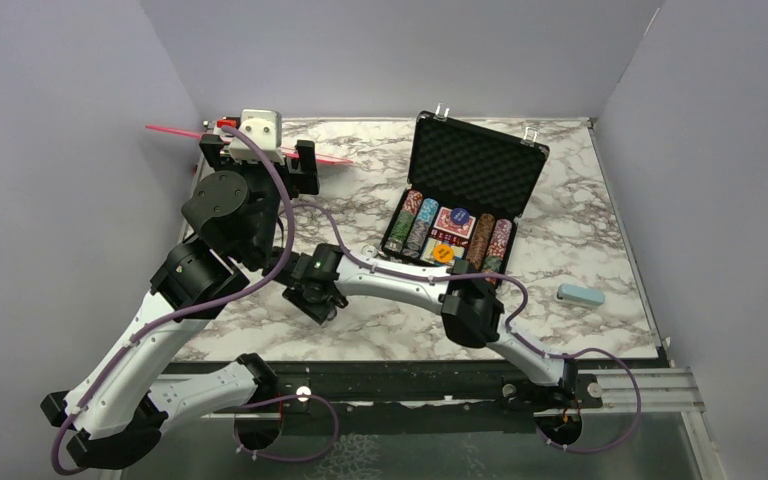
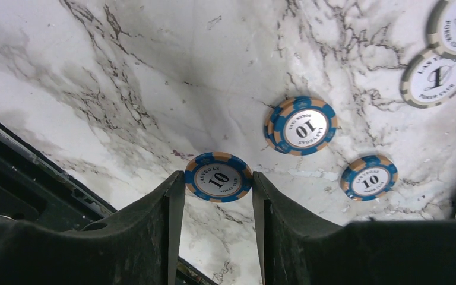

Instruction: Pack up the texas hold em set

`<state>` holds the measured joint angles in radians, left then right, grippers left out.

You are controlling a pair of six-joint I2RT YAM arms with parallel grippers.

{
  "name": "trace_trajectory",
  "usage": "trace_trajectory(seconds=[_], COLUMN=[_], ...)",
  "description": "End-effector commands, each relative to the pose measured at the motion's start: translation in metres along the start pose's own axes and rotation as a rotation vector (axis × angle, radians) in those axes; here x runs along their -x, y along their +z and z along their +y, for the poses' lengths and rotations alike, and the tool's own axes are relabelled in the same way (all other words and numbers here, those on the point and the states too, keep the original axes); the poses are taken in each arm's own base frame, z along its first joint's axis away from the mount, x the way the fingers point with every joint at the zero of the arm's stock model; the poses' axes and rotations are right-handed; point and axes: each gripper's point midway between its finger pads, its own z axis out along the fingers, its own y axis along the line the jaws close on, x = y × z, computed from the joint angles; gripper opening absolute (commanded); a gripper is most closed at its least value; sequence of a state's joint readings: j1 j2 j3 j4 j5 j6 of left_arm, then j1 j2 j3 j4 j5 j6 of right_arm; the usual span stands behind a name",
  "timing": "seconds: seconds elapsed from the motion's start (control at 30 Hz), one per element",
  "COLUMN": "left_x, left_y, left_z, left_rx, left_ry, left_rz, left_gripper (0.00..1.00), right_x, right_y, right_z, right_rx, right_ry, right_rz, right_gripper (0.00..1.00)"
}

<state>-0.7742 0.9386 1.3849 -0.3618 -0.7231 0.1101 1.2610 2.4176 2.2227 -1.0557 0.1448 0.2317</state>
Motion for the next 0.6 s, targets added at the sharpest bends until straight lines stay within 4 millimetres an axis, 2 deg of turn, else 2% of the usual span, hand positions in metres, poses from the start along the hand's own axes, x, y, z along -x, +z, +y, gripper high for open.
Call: trace_trajectory(seconds=[0.0,0.23,0.37,0.43,0.57], left_x=[0.010,0.009,0.009,0.008,0.006], left_y=[-0.003,-0.003,-0.002,-0.002,-0.001], left_z=[0.005,0.004,0.003,0.003,0.002], left_rx=[0.008,0.006,0.006,0.006,0.007], left_ry=[-0.029,-0.032,-0.030,-0.029,-0.025], left_rz=[-0.029,-0.028,-0.025,-0.024,-0.019], left_gripper=[0.99,0.99,0.99,0.99,0.99], right_x=[0.021,0.030,0.032,0.032,0.027], right_y=[-0.025,-0.013,-0.007,-0.003,0.007], right_z=[-0.021,-0.046,-0.046,-0.058,-0.064], right_rx=[-0.066,-0.106,-0.107,-0.115,-0.129], right_ry=[0.051,0.128,0.140,0.163,0.177], right_rz=[-0.083,-0.113,-0.123,-0.117,-0.098], right_gripper=[0.46,0.46,0.46,0.46,0.46])
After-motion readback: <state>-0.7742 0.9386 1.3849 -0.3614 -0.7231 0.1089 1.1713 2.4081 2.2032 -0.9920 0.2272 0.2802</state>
